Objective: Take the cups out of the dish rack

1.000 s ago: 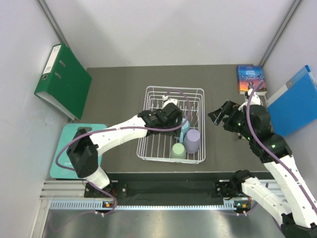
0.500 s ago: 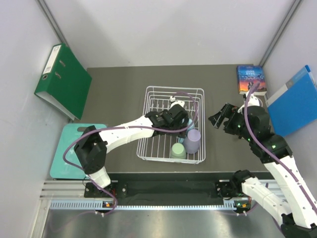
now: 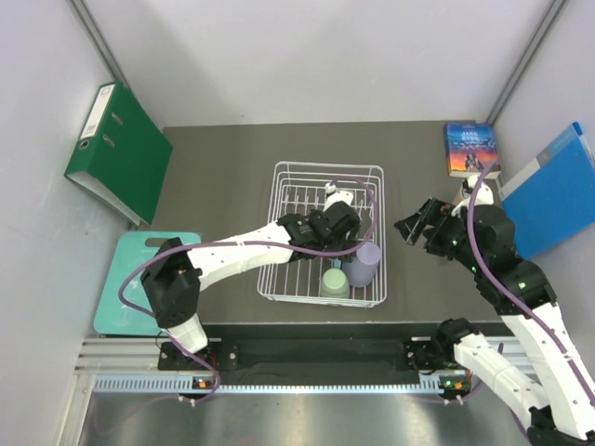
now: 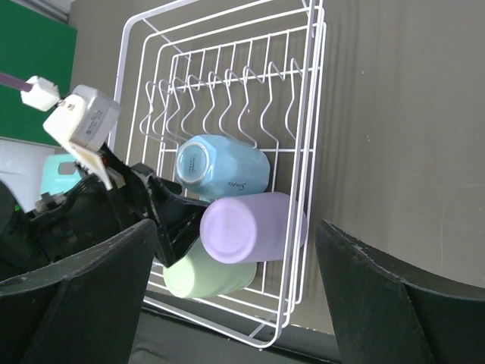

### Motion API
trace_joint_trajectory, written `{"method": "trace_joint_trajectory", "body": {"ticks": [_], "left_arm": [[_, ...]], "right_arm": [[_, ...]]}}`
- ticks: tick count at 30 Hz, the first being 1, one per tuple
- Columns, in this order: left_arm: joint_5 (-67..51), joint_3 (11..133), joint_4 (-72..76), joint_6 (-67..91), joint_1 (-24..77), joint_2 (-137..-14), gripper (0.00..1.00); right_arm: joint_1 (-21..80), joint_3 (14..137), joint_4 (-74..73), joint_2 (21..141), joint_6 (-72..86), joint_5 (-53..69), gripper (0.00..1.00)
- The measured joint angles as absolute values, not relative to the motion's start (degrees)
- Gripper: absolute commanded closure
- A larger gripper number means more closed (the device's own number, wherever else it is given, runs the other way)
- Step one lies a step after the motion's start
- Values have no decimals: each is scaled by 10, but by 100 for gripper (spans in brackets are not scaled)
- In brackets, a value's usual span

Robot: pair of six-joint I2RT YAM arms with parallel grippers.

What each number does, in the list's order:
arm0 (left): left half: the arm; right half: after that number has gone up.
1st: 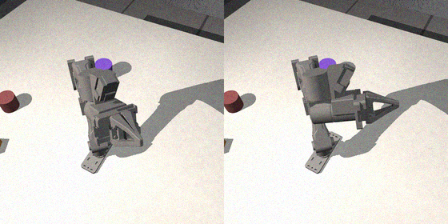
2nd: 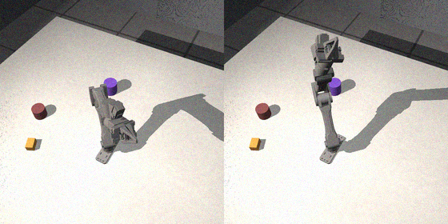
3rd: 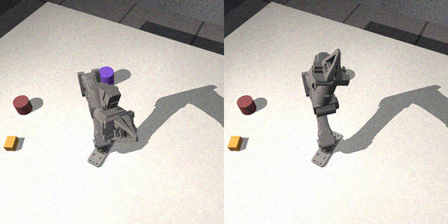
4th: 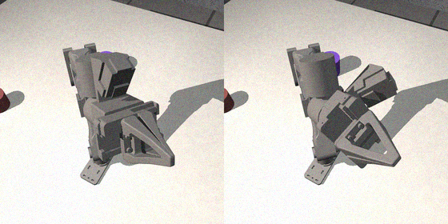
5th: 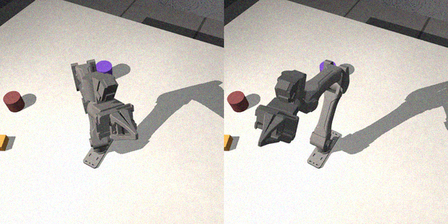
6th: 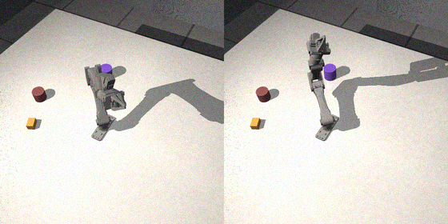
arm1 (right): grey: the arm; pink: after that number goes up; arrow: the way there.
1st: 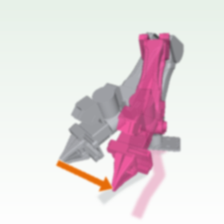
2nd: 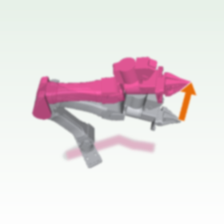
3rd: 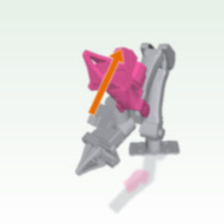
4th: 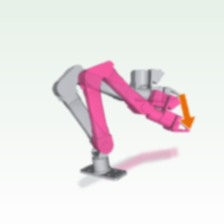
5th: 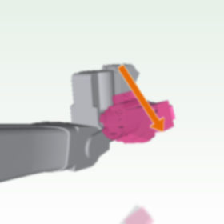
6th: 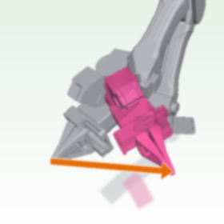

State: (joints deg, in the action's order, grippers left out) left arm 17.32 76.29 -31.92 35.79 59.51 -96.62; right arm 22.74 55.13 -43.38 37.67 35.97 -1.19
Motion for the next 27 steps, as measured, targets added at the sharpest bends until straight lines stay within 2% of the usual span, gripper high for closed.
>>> {"method": "trace_joint_trajectory", "body": {"ticks": [5,15,18,19,27], "left_arm": [[178,769,-314,356,595,-989,40],[177,766,-313,359,597,-1024,44],[177,758,-307,362,597,-1026,69],[179,755,-306,363,597,-1027,100],[200,739,-300,363,601,-1016,100]], "right_arm": [[227,551,-441,372,356,-12,15],[227,539,-444,368,350,-12,15],[227,539,-444,368,349,-12,15],[227,539,-444,369,349,-12,15],[227,539,-444,369,344,-12,15]]}}
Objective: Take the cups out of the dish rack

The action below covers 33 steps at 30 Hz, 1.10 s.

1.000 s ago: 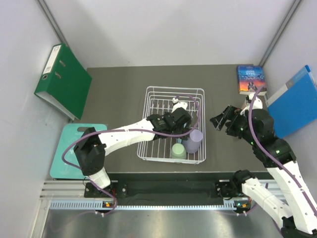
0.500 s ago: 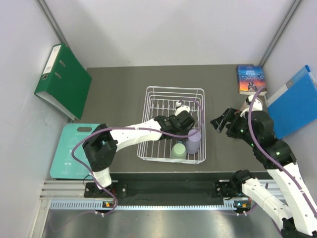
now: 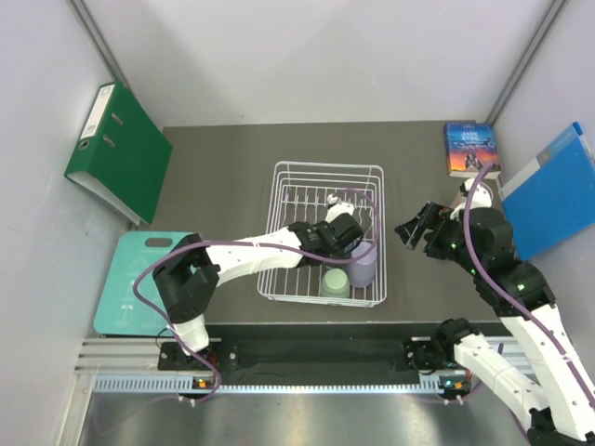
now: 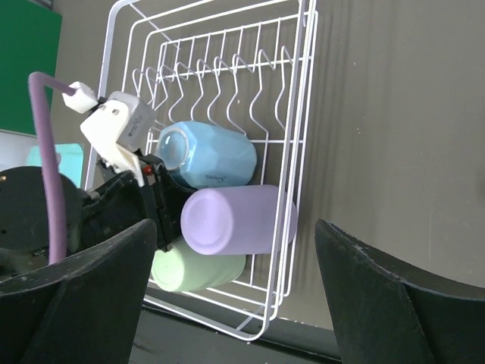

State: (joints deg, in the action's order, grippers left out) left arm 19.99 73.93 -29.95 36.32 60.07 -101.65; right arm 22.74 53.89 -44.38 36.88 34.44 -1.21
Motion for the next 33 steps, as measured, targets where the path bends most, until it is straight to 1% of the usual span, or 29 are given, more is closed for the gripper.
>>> {"method": "trace_joint_trajectory", "body": {"ticks": [5,9,13,16,18,21,26,30,33], "left_arm": [[229,734,-336,362,601,-980,100],[261,741,-370,354,601,-924,100],[293,796,-390,340,600,-860,100],[291,820,-380,339,595,-821,100],[265,813,-360,342,586,-781,100],[191,762,-297,360,560,-711,100],[18,612,-146,436,480,-610,100],[-102,532,-34,517,444,-599,100],[-180,514,25,568,444,-610,100]], "right_arm": [[227,539,-442,372,340,-12,15],[227,539,-440,378,338,-9,15],[227,539,-424,380,335,2,15],[227,539,-404,378,338,17,16],[227,532,-378,372,348,28,17],[227,509,-333,350,371,43,17],[228,472,-230,317,434,115,17],[228,456,-111,328,489,198,18],[228,437,-53,333,527,240,18]]}}
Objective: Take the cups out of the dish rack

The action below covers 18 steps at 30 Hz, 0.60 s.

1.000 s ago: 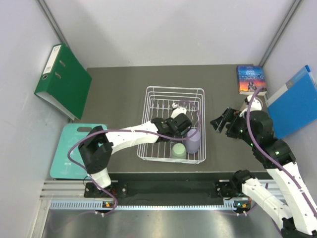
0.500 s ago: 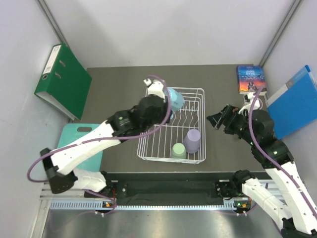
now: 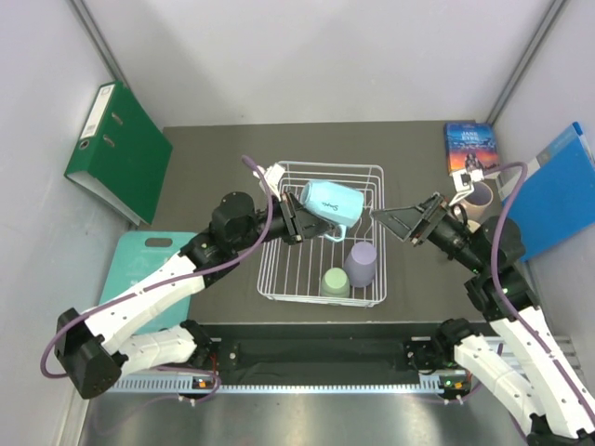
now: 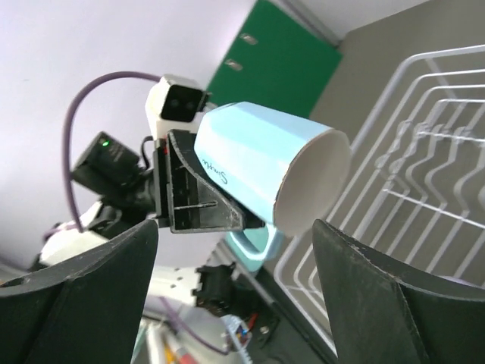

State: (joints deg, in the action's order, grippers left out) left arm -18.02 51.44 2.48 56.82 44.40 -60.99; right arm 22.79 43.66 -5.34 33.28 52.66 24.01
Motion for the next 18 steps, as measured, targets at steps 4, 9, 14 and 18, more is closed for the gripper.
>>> {"method": "trace_joint_trajectory", "body": {"ticks": [4,9,14,18], "left_arm": [[-252,503,119,624,447,-615,100],[-290,500,180,662,452,-615,100],[-299,500,201,668,478,-625,100],[-282,500,211,665,509,-655,100]], "right_arm": [[228,435,1,349,561,281,18],[232,435,44,363,585,302,19],[256,435,82,387,597,307,20],[296,439,90,422,598,312,40]]}}
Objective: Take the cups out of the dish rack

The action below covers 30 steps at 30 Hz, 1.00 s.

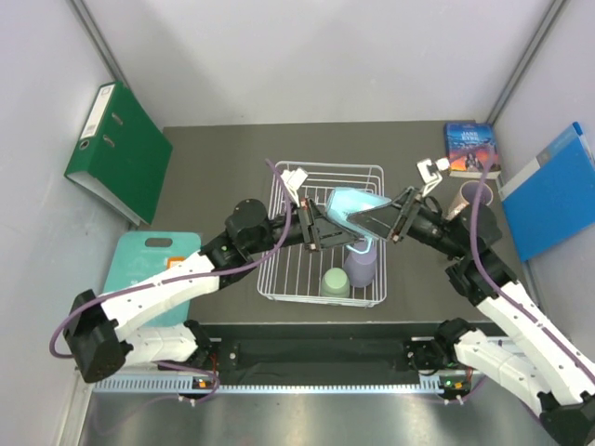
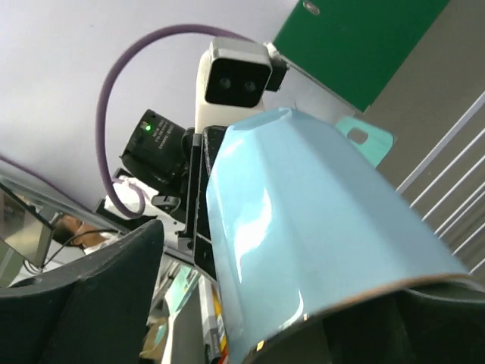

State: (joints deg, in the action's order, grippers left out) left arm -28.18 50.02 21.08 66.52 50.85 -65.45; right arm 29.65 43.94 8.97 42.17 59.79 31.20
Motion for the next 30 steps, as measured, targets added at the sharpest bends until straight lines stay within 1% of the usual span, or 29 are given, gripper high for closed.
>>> {"method": "trace_joint_trajectory", "body": {"ticks": [2,3,5,6,10,11,12,13,14,15,16,17,18,20,22,25,27,30], "left_arm": [[-261,500,220,664,517,-673,100],[-252,501,227,663,519,-681,100],[-244,502,224,671,519,-683,100],[-247,502,215,686,519,-683,100],[-232,528,190,690,535,-682,100],[-230,535,182,678,538,-680,96],[-224,539,175,666,542,-677,90],[-217,543,166,656,545,-673,63],[-210,545,157,645,548,-669,53],[-199,548,143,628,552,-664,40],[-183,552,121,603,553,-658,21],[-165,553,93,582,554,-647,13],[-143,555,61,563,551,-636,8],[-76,557,9,545,548,-615,3],[-11,557,-36,534,547,-590,2],[89,551,-82,531,546,-546,6],[137,550,-111,535,545,-529,10],[194,562,-171,543,545,-535,14]], "right_arm": [[316,443,86,438,594,309,60],[321,443,81,445,591,299,77],[321,444,78,451,576,284,90],[322,447,81,446,560,286,100],[326,466,60,421,518,259,100],[330,477,44,417,511,255,100],[334,486,29,413,506,252,100],[336,492,16,410,502,249,100],[339,500,-3,406,495,246,100],[343,511,-26,403,489,238,100],[344,521,-52,401,480,222,100],[343,536,-90,397,470,194,100],[340,553,-131,396,457,160,100],[337,588,-204,397,429,95,100],[336,626,-258,405,406,43,100],[336,694,-337,436,375,-45,100],[336,738,-387,465,362,-103,100],[331,796,-447,539,350,-186,100]]}}
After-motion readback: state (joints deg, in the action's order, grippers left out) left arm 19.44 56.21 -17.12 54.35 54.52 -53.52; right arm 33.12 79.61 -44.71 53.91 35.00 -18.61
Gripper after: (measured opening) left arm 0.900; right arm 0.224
